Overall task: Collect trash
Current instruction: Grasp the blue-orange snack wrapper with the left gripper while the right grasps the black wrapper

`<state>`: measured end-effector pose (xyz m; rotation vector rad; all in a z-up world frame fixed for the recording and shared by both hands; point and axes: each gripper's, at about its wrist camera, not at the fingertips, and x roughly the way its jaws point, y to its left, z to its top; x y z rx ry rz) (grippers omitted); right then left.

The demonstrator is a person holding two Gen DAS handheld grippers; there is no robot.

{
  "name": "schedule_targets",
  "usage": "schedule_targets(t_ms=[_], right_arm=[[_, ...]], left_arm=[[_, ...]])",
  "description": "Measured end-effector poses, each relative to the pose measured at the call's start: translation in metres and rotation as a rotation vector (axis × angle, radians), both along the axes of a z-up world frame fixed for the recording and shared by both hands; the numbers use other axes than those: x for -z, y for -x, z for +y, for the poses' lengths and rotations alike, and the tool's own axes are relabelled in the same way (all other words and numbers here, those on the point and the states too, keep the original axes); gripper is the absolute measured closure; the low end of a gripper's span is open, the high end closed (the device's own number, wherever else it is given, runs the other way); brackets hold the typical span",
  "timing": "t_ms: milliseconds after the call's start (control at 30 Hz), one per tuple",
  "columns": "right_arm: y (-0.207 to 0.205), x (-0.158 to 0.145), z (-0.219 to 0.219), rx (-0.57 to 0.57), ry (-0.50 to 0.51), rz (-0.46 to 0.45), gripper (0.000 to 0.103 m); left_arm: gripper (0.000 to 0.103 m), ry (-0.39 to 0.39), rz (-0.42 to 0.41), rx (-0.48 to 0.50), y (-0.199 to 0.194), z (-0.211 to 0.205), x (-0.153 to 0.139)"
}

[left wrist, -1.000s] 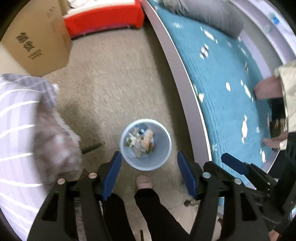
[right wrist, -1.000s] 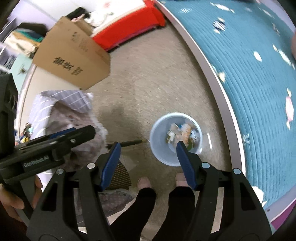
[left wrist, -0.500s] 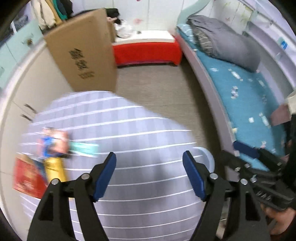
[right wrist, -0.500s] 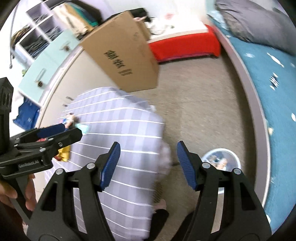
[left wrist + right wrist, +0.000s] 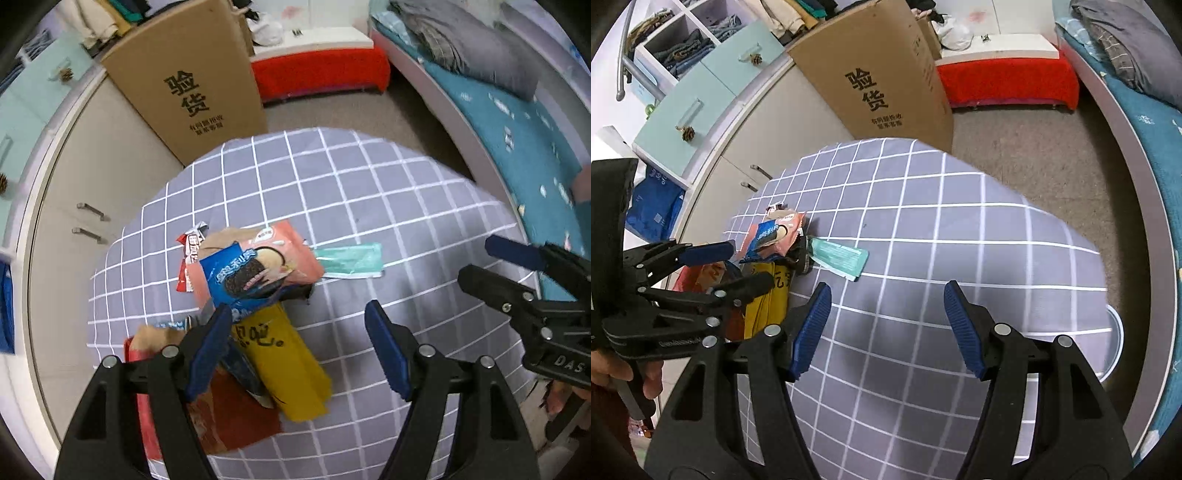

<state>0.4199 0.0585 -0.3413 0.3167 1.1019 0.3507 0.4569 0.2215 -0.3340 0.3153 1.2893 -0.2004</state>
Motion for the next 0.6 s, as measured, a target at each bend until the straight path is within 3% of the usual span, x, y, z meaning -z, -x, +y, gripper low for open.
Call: schedule_targets(t_ms=[67, 133, 233, 300, 367, 600], right_arm=[[-0.002, 0.003, 0.008, -0.004, 0.013, 0.004, 0.04], [-0.006, 0.006, 0.014, -0.007, 0.022, 0.008, 0.04], [-0.011, 0.01, 0.02, -0.018, 0.047, 0.009, 0.04], [-0.013, 0.013, 0.024, -0.029, 0.059, 0.011, 0.04], [-0.017, 0.014, 0.029, -0.039, 0.061, 0.013, 0.04], [-0.028, 0.015, 0.052, -0.077, 0.037, 0.011, 0.04]], left_arm=[[0.03, -0.017, 0.014, 0.032, -0.006, 0.001, 0.009], [0.039, -0.032, 0.021, 0.04, -0.011, 0.002, 0.015], [0.066, 0.01, 0.035, 0.015, -0.017, 0.012, 0.017], [0.09, 0.033, 0.035, -0.002, -0.019, 0.019, 0.017], [0.099, 0.048, 0.033, -0.018, -0.02, 0.025, 0.016], [0.103, 0.158, -0.068, -0.132, -0.015, 0.053, -0.007]])
